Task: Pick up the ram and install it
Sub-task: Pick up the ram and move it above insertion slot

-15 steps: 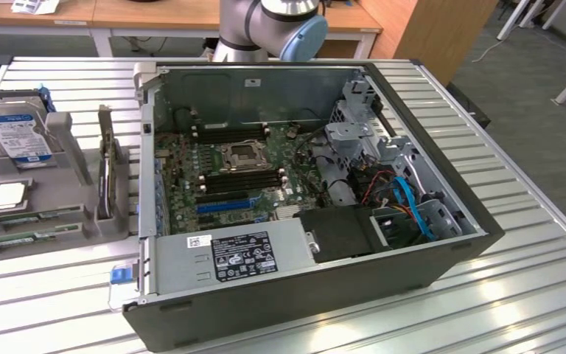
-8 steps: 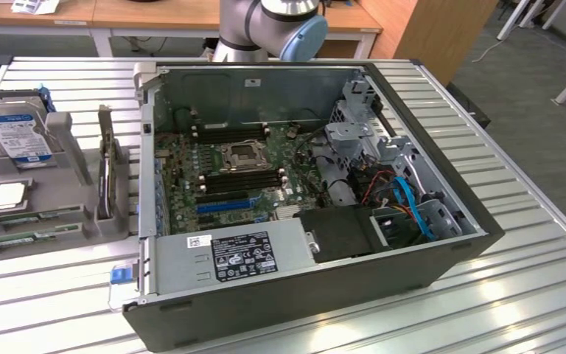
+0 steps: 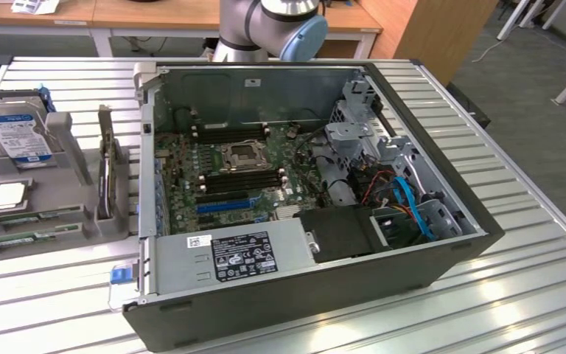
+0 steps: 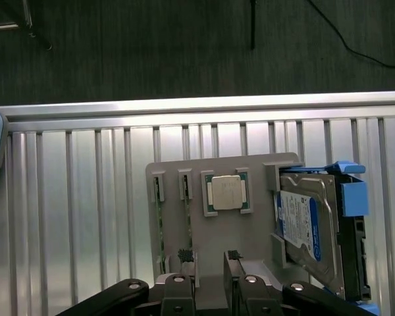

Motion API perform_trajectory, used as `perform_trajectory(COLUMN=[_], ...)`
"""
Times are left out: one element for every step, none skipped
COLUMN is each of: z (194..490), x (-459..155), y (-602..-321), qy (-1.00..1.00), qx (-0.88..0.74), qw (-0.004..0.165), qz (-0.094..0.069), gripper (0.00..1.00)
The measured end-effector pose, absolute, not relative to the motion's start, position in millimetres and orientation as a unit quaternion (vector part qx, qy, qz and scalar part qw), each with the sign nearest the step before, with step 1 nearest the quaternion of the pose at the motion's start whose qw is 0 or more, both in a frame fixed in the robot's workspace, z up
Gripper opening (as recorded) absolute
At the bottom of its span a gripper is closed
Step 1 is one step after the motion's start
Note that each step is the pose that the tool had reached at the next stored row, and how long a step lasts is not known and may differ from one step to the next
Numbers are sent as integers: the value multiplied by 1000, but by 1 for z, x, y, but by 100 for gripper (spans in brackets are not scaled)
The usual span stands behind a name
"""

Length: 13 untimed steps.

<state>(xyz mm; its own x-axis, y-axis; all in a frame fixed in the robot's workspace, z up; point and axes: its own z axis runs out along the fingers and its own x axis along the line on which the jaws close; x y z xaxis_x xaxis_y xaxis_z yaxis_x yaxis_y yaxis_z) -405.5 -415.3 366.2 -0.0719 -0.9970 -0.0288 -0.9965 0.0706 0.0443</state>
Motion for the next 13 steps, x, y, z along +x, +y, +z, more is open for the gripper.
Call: perform_trajectory(z=[365,363,362,361,359,357,356,354,352,351,348,345,344], x=[-405,-405,-405,-405,-405,-405,-405,-405,-405,-405,-405,-405,-405], y=[-415,-415,-415,-415,-415,-415,-415,-415,-415,-415,-415,-415,-415], qy=[-732,-732,-732,-732,-732,-732,-731,-731,-731,-731,-731,-731,-731], qx=[681,681,681,681,681,681,681,681,681,681,681,681,681], qw=[4,4,3,3,3,3,3,3,3,2,2,2,2], qz=[-27,-27,-27,-27,-28,-28,-28,-28,-28,-28,-28,-28,-29], gripper=[31,31,31,31,31,31,31,31,31,31,31,31,31])
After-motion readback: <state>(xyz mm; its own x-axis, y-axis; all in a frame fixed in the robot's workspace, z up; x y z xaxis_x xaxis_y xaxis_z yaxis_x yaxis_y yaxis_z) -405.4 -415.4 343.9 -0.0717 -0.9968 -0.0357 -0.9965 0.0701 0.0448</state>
